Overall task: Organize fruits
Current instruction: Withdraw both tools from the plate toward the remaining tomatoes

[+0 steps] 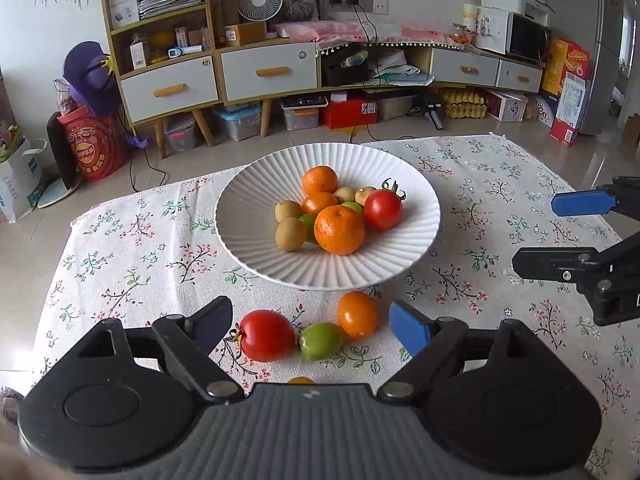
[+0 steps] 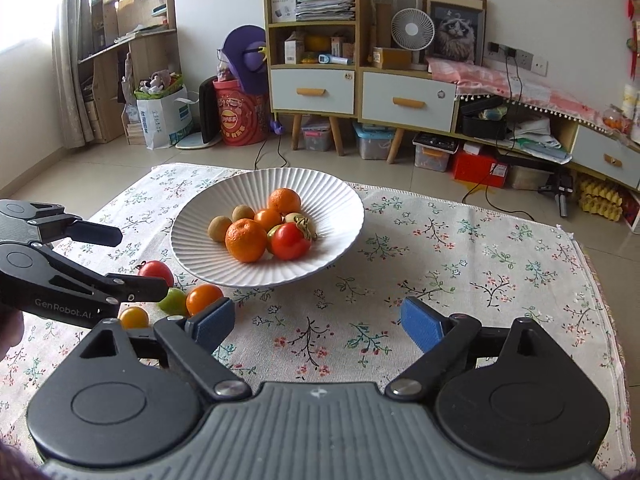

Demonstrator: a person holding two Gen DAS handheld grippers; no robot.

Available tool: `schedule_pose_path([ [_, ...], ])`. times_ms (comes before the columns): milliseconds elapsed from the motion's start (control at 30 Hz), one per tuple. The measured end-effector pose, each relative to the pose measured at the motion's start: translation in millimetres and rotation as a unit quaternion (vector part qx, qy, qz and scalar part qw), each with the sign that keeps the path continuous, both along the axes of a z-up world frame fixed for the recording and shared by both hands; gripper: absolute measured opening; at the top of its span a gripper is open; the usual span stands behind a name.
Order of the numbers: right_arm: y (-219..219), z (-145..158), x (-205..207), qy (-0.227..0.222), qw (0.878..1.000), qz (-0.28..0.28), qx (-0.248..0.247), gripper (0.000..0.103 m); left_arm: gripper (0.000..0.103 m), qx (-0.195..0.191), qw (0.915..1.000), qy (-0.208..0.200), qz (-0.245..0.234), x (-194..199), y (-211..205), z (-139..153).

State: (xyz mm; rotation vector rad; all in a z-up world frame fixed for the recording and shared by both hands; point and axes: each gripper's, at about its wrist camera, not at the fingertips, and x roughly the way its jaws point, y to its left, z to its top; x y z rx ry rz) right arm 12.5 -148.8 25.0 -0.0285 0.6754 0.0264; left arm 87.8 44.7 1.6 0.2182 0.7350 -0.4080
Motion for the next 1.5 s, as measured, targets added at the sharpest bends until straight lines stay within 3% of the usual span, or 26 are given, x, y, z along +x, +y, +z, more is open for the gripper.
schedule_pose_path([
  [300, 12, 1, -12, -0.005, 1.0, 0.018, 0.003, 0.102, 0.099, 0.0, 1.0, -0.009, -0.002, -22, 4, 1],
  [667, 28, -11, -22, -0.005, 0.999, 0.033, -0.003, 0.102, 0.099, 0.023, 0.9997, -0.005, 0.007, -37, 25, -15],
  [1000, 39, -23, -27, -0.012, 0.998, 0.054, -0.001, 0.102, 0.099, 0.006, 0.9995, 0.004, 0.031, -41, 52, -22],
  [1500, 56, -47, -11, 0.01, 0.996, 0.081, -0.017, 0.102, 0.099, 0.017, 0.9997, 0.017, 0.01, -42, 52, -53],
])
